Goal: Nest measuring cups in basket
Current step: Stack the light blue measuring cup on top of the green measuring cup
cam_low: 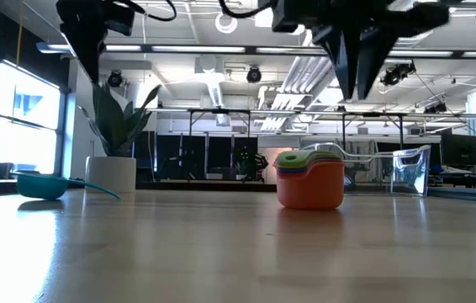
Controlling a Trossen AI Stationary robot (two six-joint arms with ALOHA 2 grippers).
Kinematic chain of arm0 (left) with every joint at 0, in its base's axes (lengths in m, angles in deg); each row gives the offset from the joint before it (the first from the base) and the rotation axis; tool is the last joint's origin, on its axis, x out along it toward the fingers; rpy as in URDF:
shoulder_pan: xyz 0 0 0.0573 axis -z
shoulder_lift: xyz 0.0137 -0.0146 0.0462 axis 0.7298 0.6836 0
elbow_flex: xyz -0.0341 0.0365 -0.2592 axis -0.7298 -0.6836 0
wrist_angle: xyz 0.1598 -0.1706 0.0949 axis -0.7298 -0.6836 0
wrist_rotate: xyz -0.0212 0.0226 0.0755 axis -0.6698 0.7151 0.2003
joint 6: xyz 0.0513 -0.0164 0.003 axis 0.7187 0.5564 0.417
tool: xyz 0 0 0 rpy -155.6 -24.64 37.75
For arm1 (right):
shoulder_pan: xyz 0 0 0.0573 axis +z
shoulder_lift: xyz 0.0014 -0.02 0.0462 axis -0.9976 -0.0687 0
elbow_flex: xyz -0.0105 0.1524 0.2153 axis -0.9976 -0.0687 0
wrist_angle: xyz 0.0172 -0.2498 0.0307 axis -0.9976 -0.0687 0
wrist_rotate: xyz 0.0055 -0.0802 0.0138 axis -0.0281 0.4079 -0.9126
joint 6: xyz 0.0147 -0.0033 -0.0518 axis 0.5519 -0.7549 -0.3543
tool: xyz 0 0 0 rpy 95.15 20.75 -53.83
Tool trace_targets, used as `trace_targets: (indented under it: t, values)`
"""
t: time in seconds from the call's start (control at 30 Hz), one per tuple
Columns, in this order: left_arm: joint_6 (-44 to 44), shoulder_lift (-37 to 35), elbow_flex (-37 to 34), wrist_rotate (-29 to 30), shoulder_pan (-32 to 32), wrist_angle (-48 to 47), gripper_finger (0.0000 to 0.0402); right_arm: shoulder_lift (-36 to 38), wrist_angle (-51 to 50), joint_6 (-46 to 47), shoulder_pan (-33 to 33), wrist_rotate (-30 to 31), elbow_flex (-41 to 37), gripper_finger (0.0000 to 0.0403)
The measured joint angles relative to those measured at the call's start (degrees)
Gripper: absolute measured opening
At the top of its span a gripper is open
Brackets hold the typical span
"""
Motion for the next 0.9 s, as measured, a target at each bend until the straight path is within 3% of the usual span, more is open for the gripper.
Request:
trace_targets:
  t: [0.4, 0.9]
  values:
    - [-11.4, 0.0, 0.0, 0.0, 8.6, -4.4, 0.0115, 0.0, -2.7, -42.7, -8.0, 4.1, 11.6, 0.0066]
    - [-24.4, -0.1, -0.9, 0.0, 17.3, -4.0, 0.0115, 0.0, -2.5, -79.0, -18.6, -0.2, 24.3, 0.0066]
